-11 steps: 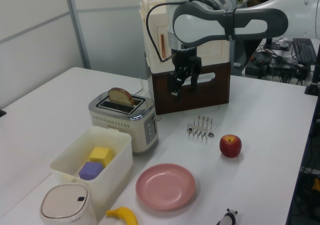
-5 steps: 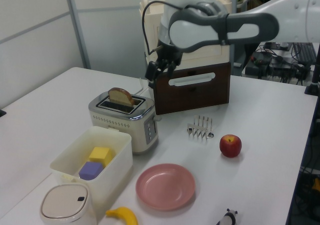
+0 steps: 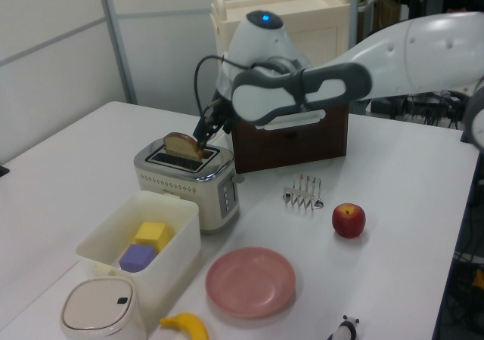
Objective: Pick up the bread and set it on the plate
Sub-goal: 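Move the gripper over the toaster and lower it onto the toast slice, then grasp the toast slice and lift it up out of the toaster slot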
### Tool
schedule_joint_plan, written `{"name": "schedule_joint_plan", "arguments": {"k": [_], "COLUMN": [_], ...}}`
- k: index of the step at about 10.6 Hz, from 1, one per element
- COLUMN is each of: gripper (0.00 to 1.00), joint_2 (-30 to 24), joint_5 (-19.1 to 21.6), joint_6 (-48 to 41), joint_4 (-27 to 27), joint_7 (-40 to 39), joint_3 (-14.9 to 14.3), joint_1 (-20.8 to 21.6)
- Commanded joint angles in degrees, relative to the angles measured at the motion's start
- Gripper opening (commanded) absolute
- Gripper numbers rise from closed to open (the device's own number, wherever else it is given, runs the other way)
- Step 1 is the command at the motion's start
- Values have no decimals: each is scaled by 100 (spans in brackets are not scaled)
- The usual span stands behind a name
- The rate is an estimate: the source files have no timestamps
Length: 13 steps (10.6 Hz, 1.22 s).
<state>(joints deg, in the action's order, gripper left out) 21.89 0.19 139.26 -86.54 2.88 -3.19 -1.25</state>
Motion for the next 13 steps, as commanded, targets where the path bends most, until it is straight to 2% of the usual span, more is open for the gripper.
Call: {"name": "schedule_joint_plan", "arguments": {"k": [1, 2, 3, 4, 5, 6, 7, 10, 13], "gripper": [100, 100, 94, 73, 38, 13, 0, 0, 0], "joint_2": [797, 903, 1000, 1036, 1036, 1027, 966, 484, -183], "joint_5": [-54, -98, -220, -430, -537, -546, -546, -555, -529], "joint_6": [652, 890, 971, 980, 980, 980, 945, 796, 25], "joint_4": [656, 665, 778, 831, 832, 866, 910, 902, 876], "joint_7": [-16, 54, 229, 413, 519, 555, 582, 600, 538], "joint_3": [-33, -42, -33, -33, -24, -33, -33, -59, -68], "joint_1": [38, 46, 64, 134, 117, 143, 152, 178, 187]}}
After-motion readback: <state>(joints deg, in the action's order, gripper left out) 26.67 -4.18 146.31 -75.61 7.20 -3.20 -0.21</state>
